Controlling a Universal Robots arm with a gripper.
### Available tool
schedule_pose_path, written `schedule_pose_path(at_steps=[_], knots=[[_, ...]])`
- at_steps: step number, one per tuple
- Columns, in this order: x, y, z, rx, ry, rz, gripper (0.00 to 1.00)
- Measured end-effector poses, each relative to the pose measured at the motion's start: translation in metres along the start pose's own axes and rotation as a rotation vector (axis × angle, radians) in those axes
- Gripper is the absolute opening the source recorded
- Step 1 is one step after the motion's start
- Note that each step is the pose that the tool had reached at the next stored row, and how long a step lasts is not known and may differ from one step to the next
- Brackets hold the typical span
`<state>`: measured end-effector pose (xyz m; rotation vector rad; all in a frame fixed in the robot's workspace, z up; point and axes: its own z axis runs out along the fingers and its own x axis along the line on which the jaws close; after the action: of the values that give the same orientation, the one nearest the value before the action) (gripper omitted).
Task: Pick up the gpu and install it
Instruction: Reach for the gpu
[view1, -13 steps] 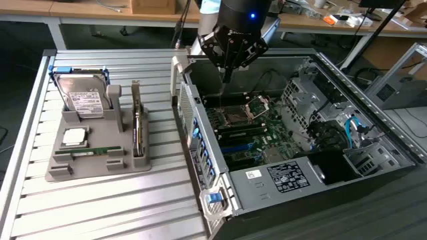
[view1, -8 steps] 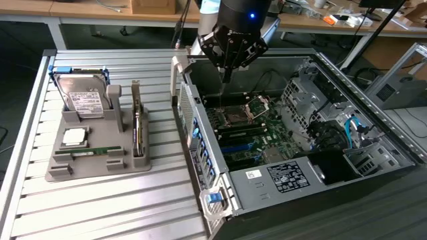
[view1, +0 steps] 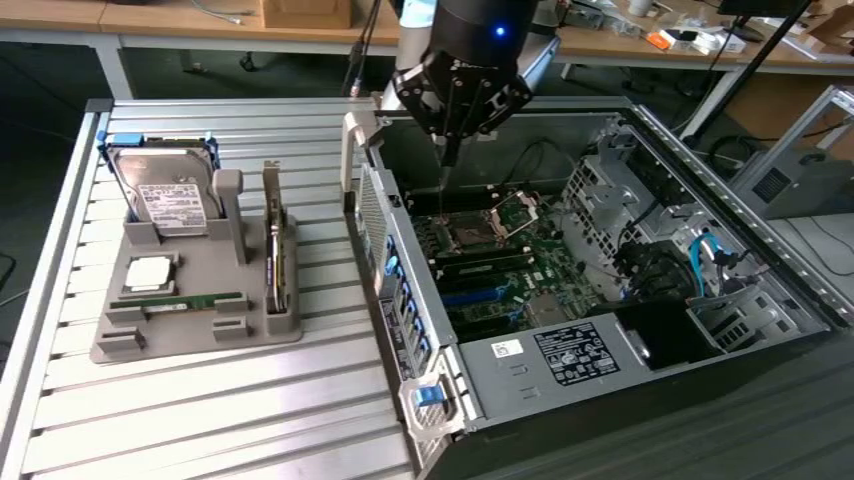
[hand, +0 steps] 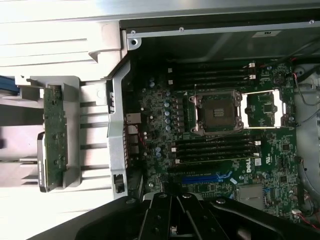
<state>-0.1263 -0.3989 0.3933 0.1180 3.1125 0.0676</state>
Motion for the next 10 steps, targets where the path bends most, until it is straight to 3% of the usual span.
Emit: schedule_pose_path(at_steps=[10], knots=[[0.0035,-0.0003,-0.0001,0.0,0.0,0.0,0.11]])
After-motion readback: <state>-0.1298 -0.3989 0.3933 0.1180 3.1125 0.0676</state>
